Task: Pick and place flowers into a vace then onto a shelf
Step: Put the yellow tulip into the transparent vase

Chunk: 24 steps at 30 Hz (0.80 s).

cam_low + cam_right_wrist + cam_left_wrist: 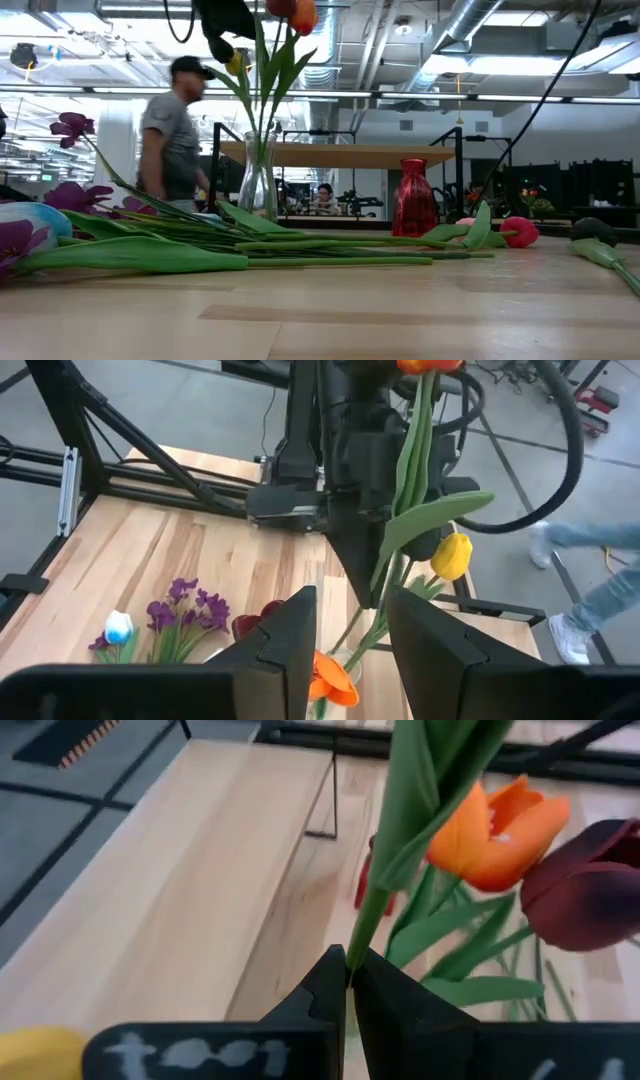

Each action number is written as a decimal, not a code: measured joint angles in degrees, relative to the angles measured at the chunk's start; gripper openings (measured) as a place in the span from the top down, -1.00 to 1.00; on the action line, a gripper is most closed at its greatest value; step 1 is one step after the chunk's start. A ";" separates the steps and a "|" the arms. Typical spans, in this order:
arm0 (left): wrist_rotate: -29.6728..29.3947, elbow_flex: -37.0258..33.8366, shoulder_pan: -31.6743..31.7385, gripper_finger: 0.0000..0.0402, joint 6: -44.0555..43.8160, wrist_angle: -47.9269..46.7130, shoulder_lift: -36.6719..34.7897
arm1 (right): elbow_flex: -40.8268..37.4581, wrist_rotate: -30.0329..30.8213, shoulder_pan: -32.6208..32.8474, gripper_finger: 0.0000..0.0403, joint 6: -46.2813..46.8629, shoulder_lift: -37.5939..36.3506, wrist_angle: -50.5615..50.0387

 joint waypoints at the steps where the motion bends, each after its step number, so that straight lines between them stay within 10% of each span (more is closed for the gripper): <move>1: 0.00 -1.16 0.00 1.00 -0.01 1.16 -0.47 | 0.00 -0.02 0.00 0.42 0.00 0.01 -0.11; 24: -0.12 -6.70 0.90 0.93 0.25 3.41 -0.60 | 0.00 0.00 0.00 0.42 -0.02 0.00 -0.11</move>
